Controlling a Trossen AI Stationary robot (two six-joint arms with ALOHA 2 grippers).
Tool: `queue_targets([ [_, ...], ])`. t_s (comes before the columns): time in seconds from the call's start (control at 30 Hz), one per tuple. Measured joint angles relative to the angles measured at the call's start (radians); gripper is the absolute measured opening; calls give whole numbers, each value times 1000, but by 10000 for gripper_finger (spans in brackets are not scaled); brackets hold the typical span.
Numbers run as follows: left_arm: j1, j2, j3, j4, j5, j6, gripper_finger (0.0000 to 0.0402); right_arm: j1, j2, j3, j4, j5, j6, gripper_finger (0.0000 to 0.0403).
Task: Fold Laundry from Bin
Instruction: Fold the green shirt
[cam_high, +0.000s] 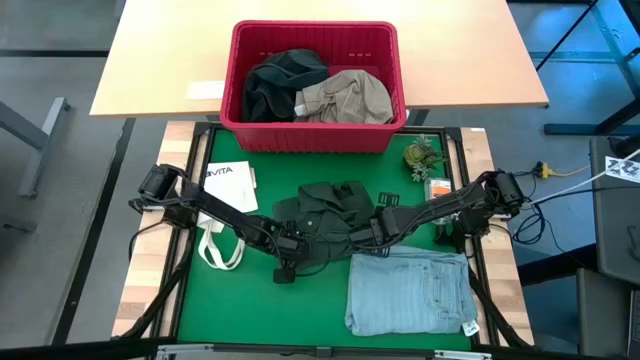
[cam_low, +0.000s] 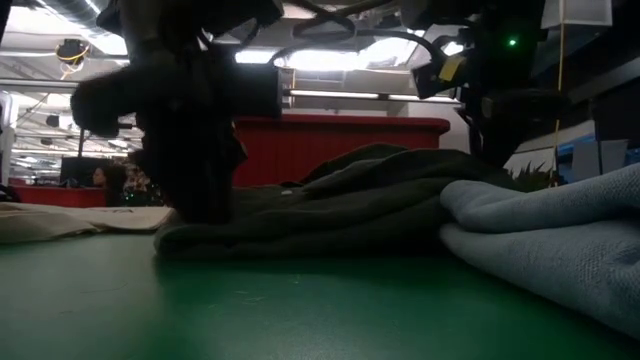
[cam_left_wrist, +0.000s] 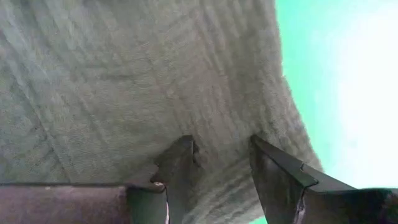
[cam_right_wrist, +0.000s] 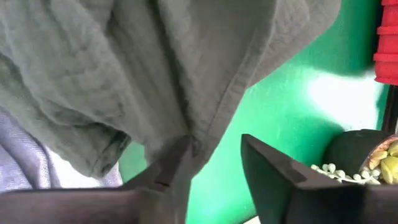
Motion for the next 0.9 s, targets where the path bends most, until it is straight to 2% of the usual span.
queue_targets([
  [0.13, 0, -49, 0, -1, 0, 0, 155, 0, -1, 18, -36, -10, 0, 179],
  [0.3, -1, -134, 0, -3, -14, 0, 155, 0, -3, 119, -139, -4, 0, 193],
  [0.43, -1, -195, 0, -12, -29, 0, 155, 0, -3, 216, -142, 78, -49, 193],
  [0.53, -1, -240, 0, -44, -40, -4, 155, 0, -4, 266, -59, 150, -137, 193],
  [0.63, -1, -291, 0, -100, -38, -27, 155, -5, -4, 287, 77, 174, -225, 193],
  [0.9, -10, -432, 0, -281, -88, -130, 155, -97, 32, 290, 450, 69, -370, 193],
])
